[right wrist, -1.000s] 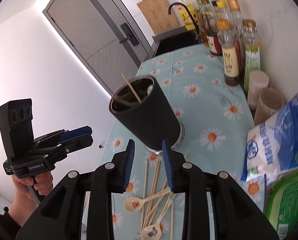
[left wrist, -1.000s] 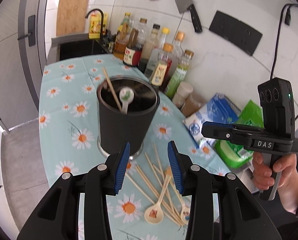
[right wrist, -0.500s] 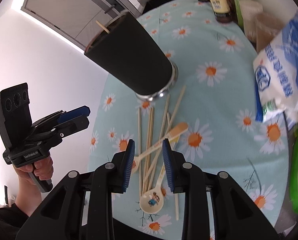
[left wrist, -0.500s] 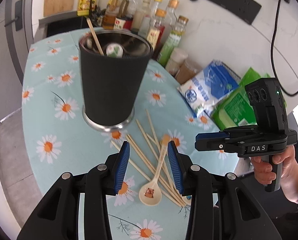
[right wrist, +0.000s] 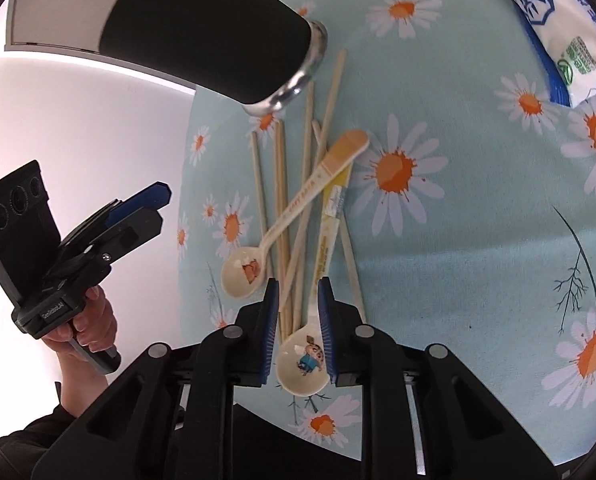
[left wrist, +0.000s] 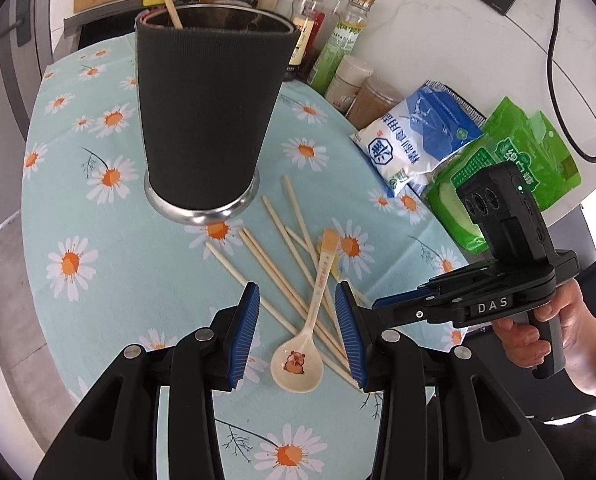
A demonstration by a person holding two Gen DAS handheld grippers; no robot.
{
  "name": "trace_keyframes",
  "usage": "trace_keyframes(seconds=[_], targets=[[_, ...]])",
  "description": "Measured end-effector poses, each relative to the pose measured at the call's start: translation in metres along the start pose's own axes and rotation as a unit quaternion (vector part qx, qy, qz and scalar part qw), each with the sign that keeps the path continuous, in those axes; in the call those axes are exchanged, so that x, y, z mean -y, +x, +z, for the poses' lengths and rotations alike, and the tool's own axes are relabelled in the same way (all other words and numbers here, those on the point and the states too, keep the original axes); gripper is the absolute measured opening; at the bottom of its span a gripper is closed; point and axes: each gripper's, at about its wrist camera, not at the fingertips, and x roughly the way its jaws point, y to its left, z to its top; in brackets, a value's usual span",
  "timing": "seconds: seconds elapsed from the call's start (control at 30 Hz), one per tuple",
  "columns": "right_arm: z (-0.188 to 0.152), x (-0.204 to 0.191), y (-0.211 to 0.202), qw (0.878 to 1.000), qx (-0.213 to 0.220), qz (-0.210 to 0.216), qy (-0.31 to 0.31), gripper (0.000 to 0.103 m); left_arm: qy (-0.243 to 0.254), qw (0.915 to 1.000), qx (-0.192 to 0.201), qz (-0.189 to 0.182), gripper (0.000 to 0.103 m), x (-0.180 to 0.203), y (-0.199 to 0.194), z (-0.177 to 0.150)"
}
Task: Organize utensils
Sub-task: 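Move both tools back toward the remaining spoons and chopsticks on the table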
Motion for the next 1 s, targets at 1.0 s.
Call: trace_keyframes(seconds=[1.0], targets=[[0.007, 0.033, 0.003, 0.999, 0.004, 0.041, 0.027, 0.007, 0.015, 0.9988, -0.044, -0.012, 0.038, -0.004, 0.026, 0.0]])
